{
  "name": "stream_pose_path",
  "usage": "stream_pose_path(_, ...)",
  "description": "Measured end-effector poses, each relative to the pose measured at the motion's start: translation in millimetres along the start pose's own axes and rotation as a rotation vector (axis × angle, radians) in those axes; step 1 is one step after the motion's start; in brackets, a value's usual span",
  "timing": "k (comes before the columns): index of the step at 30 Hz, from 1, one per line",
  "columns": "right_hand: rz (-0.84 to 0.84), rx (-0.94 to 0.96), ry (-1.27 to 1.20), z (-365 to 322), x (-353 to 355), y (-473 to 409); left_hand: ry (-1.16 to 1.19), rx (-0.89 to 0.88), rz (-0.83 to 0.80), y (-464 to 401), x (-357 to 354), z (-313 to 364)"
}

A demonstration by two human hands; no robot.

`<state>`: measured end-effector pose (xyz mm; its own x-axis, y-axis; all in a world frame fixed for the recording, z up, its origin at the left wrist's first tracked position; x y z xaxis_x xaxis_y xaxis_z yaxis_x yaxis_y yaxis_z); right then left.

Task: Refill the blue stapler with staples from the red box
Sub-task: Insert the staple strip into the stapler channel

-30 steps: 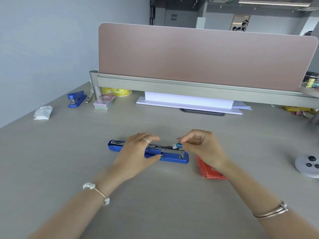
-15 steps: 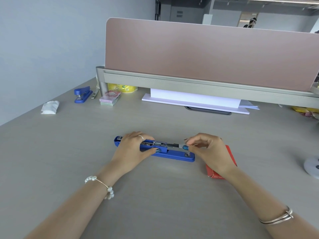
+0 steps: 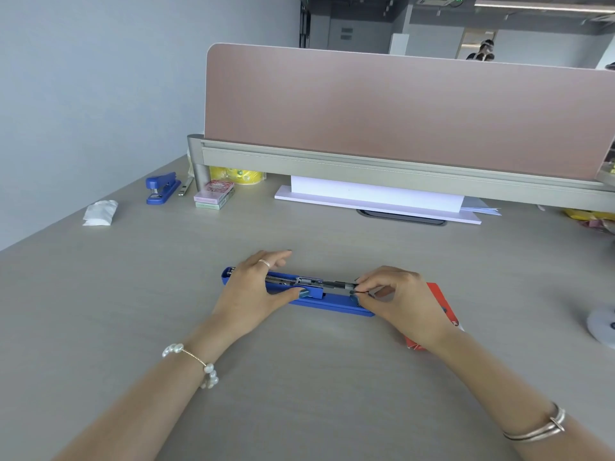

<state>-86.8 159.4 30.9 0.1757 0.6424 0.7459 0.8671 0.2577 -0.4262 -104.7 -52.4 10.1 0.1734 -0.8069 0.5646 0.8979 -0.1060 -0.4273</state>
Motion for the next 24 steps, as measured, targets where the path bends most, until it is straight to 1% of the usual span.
stream_pose_path(2,-0.015,0.003,0.004,0,-2,1,0.064,0.013,0.056,0,9,-2)
stream_pose_path(4,-0.059,0.043,0.028,-3,-7,1,0.140,0.031,0.130,-3,21,-8)
stream_pose_path(6,-0.122,0.098,0.081,-7,-16,0,0.161,0.046,0.174,-5,31,-13)
stream_pose_path(8,-0.138,0.134,0.130,-10,-19,-1,0.153,0.069,0.181,-6,37,-19)
stream_pose_path(11,-0.118,0.168,0.166,-13,-16,0,0.160,0.113,0.116,-6,34,-30)
stream_pose_path(15,-0.115,0.162,0.157,-13,-16,0,0.131,0.188,-0.074,-4,27,-41)
stream_pose_path(17,-0.121,0.165,0.159,-13,-18,0,0.122,0.220,-0.129,-3,29,-45)
stream_pose_path(19,-0.140,0.141,0.127,-10,-17,0,0.171,0.250,-0.127,-3,33,-51)
stream_pose_path(22,-0.236,0.007,-0.026,-3,-17,-1,0.268,0.270,-0.083,-4,40,-54)
stream_pose_path(24,-0.288,-0.046,-0.075,-1,-18,-2,0.373,0.257,-0.033,-6,45,-51)
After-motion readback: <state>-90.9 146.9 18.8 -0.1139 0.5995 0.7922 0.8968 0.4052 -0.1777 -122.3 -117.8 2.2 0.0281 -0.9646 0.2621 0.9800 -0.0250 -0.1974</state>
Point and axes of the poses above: each hand's wrist, its own y-axis away from the middle knuckle, its own x-axis out of the back of the hand, z = x × y, the point moved 9 cm from there along -y, towards the middle knuckle, and after that the axes turned 7 degrees about y, right-handed, at the moved point
